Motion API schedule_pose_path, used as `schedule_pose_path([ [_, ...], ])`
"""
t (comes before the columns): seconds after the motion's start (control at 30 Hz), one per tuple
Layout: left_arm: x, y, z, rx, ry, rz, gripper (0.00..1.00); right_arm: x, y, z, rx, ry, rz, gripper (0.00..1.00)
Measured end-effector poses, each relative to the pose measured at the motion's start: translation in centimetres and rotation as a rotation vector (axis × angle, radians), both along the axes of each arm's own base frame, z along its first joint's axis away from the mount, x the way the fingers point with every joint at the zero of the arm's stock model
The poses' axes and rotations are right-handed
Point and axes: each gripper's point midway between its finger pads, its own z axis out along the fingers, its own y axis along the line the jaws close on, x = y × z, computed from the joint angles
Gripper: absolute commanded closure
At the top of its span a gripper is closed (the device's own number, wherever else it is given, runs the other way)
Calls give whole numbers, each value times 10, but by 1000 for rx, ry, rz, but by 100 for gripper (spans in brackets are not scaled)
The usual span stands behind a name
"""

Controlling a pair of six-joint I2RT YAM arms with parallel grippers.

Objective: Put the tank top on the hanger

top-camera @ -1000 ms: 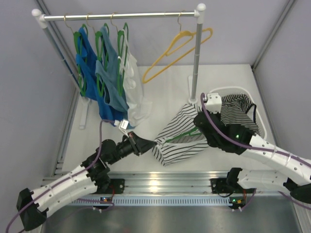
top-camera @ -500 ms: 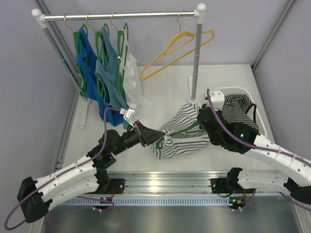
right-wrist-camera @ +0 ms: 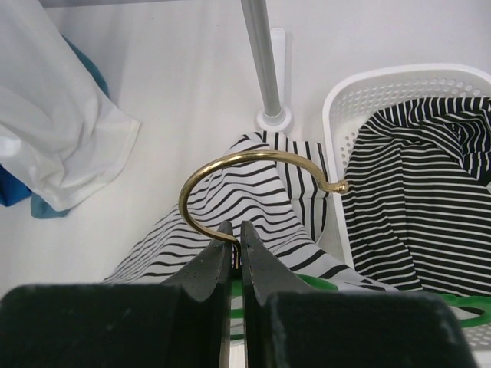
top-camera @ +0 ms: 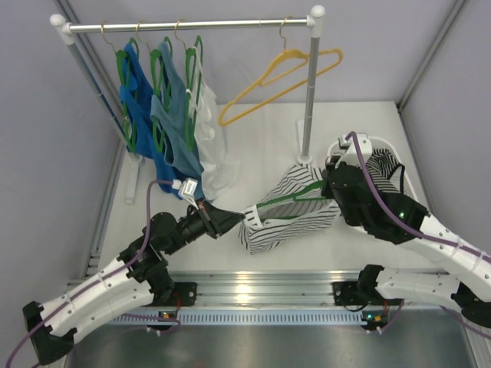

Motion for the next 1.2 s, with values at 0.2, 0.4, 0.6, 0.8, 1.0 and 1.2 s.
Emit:
schedule_pose_path([
  [0.2,6,-7,-20,112,36,-10,100,-3,6,-2,12,17,39,100],
  [0.4,13,-25,1,152,-9,-61,100,-5,11,-4,23,32,67,100],
  [0.6,14,-34,29,140,-80,-95,100,-5,18,-5,32,40,92,100],
  [0.8,12,-44,46,138,-115,-146,100,-5,23,0,39,35,119,100],
  [1.0,6,-49,59,127,-150,-192,100,-3,20,22,52,-9,113,100],
  [1.2,3,-48,50,159,-138,-211,99,-1,21,26,43,-23,119,100],
])
